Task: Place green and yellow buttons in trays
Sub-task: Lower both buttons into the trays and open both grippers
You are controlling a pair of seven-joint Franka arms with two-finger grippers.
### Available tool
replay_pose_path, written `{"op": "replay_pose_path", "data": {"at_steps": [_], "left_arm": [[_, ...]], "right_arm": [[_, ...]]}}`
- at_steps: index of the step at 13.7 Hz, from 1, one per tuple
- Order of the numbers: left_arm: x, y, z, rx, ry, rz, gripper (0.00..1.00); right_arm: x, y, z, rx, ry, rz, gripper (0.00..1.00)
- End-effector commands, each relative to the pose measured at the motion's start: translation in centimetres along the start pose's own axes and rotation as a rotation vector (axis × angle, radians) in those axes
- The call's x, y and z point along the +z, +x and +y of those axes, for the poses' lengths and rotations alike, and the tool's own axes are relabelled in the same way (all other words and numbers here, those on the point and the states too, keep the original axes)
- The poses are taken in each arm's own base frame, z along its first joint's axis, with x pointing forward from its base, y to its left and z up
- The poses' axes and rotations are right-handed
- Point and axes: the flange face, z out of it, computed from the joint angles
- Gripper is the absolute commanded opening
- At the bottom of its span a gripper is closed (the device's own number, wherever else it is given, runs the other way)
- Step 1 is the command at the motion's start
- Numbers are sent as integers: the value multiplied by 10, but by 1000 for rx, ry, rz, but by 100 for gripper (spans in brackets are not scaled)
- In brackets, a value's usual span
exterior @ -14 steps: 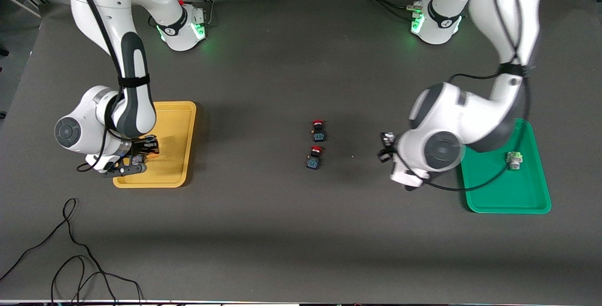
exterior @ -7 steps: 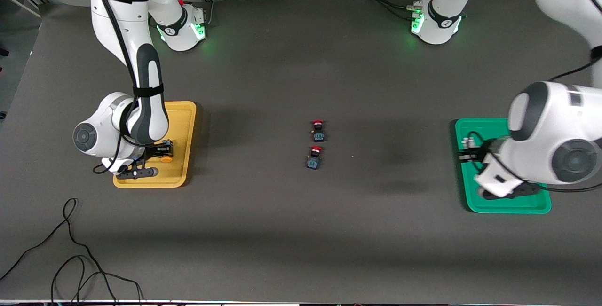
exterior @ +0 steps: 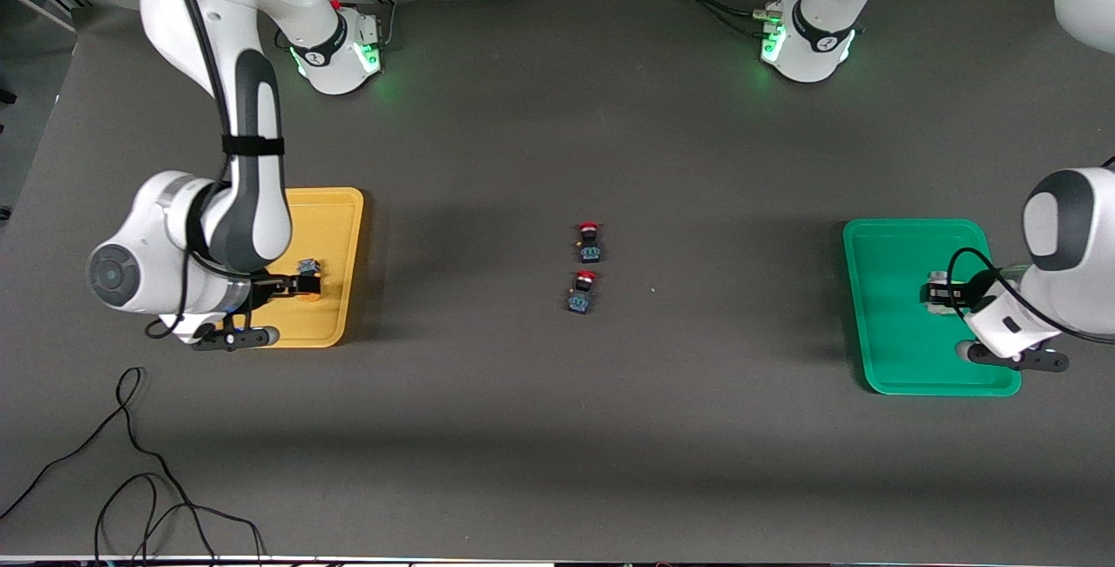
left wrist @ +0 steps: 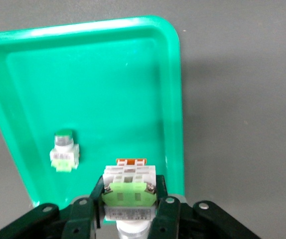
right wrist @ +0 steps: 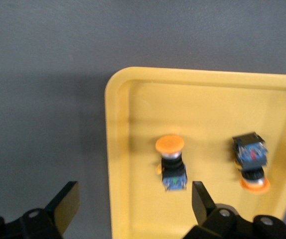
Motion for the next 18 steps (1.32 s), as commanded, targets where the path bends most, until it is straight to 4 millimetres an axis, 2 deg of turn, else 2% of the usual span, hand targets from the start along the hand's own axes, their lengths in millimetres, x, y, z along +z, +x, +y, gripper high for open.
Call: {"op": "replay_pose_path", "data": {"at_steps": [1,4,5,7,10,11,12,13,14,15,16,18], "left_arm": [[35,-26,5,34,44,75,0],[87,-38,13,48,31,163,0],[101,-42,8,41,29,194,0],[118,-43,7,39,19,211,0],[129,-45,-6,55,23,211,0],[130,-46,-11,48,25,207,24],[131,-46,-12,46,26,207,90],[128,-46,-13,46,28,207,100],[124,-47,-13,32,29,205,100],[113,-47,-13,25,36,217,100],[99,-49,-13,20,47,221,100],[46,-54,-8,12,69,187,100]], "right_arm": [[-68,-15,-16,30,-14,-17,100],[-134,-36,-29,28,-42,4,100],[-155,-47,-26,32,-49,11,100],[-185,-63,-20,16,-53,30,100],[-211,-79,-13,10,-41,41,100],[-223,-86,-6,14,-52,57,100],[-235,-96,4,29,-52,79,100],[-240,-102,5,30,-51,86,100],[-245,-107,20,44,-36,93,100],[-248,-111,24,38,-16,99,100],[-251,-115,35,44,-12,102,100],[-255,-124,40,33,-36,113,100]]}}
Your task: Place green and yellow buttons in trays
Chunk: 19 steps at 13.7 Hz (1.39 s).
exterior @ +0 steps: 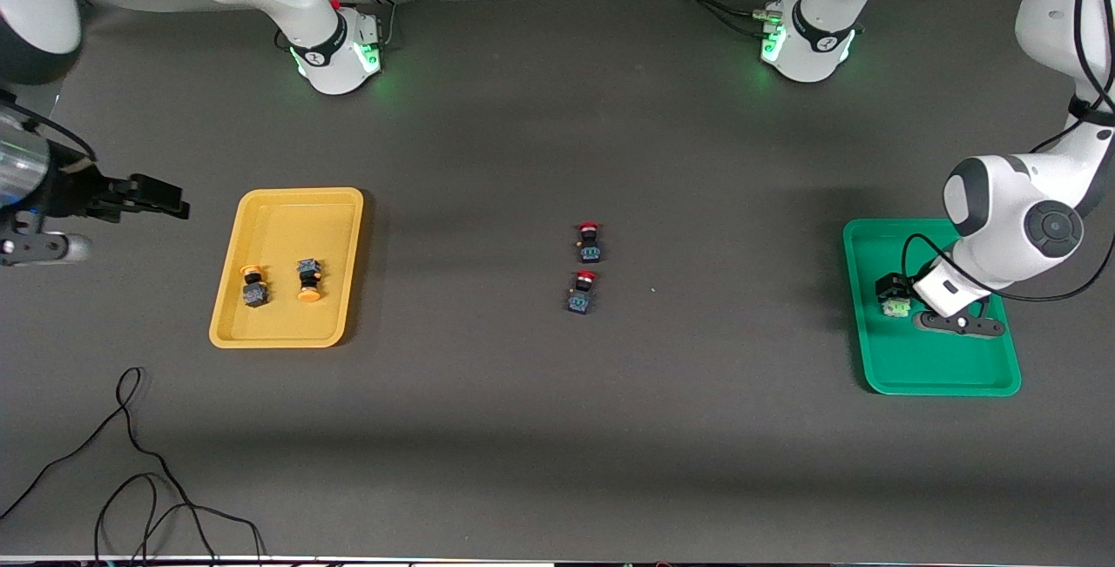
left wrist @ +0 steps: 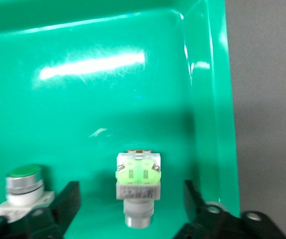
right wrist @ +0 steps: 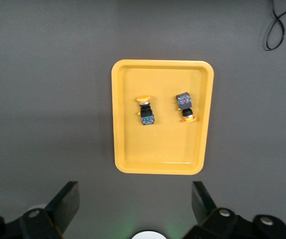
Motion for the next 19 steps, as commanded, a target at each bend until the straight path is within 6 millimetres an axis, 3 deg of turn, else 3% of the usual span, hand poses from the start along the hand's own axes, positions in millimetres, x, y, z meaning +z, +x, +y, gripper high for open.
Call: {"op": "replay_pose_path", "data": {"at_steps": [1,5,7,10,11,19], "left_arm": [[-88,8,8,-6,50,-48,100],[-233,34,60,-67,82,-213,100],[-302,34,75,-75,84,-250,100],[-380,25,81,-75,80,-232,100],[-391,25,96,-58,60,-216,100],[-385,16,110,-37,-12,-291,100]], "right_arm": [[-8,-19,4,4,-5,19,100],[-13,-30,15,17,7,35,100],[-16,-34,18,24,4,40,100],[-20,-33,14,16,-10,47,100],[-21,-31,16,18,-15,50,100],[-30,-28,8,12,-20,70,100]]}}
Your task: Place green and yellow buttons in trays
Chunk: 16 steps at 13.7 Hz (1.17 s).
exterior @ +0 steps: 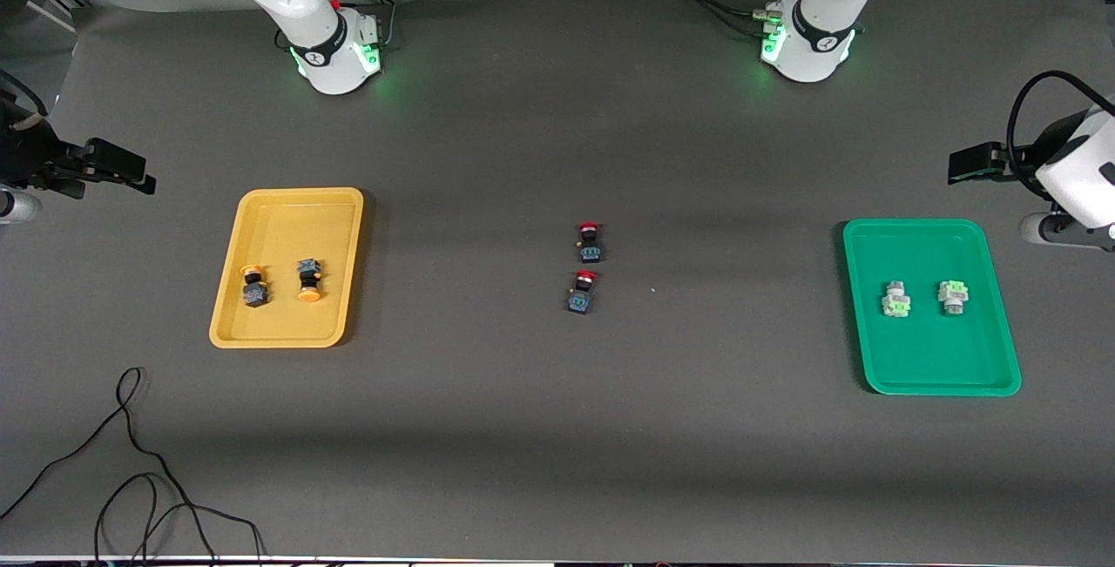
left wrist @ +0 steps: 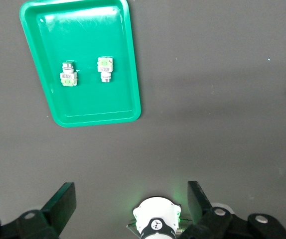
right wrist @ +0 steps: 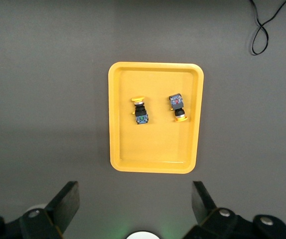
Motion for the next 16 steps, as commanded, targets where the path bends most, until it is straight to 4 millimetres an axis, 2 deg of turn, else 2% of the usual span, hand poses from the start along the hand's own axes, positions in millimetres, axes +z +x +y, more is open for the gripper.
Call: {"op": "replay_pose_path", "data": {"at_steps": [1,4,6,10,13,14,16], "left_arm": [[-7,-4,5,-1,-6,-12,100],[-8,-7,7,5,1,-10,100],[-14,-16,21,5,28,2,100],[-14,-20,48,19,77,51,99],[11,-49,54,31,90,184,99],[15,-52,54,34,91,188,99],[17,-43,52,33,87,178,99]], "right_arm": [[-7,-2,1,52,-24,19,100],[-7,-2,2,67,-23,18,100],[-7,-2,2,67,-23,19,100],[-7,-2,4,72,-25,19,100],[-7,-2,6,75,-24,19,100],[-7,-2,7,78,-24,19,100],[-6,-1,8,78,-24,19,100]]}}
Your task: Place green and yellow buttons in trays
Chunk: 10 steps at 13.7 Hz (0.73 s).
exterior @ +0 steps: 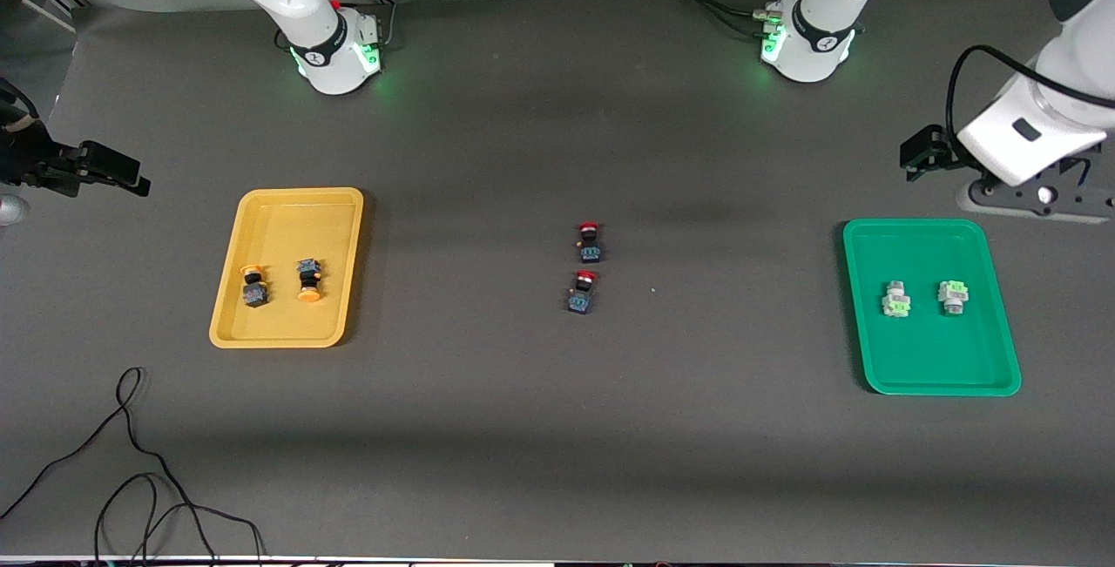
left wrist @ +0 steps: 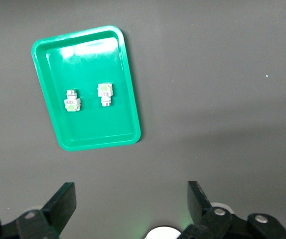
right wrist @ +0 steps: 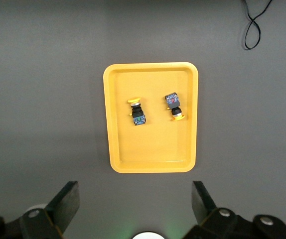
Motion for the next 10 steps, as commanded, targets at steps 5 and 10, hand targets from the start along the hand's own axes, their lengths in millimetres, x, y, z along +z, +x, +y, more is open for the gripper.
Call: {"op": "replay_pose_path", "data": {"at_steps": [5,10], "left_arm": [[8,3,-5,-23,-68,-19,99],[11,1,-6,-28,-69,-44,100]], "right_arm": [[-6,-1,4,23,-35,19,100],[-5,-1,4,23,-35,18,100]]}}
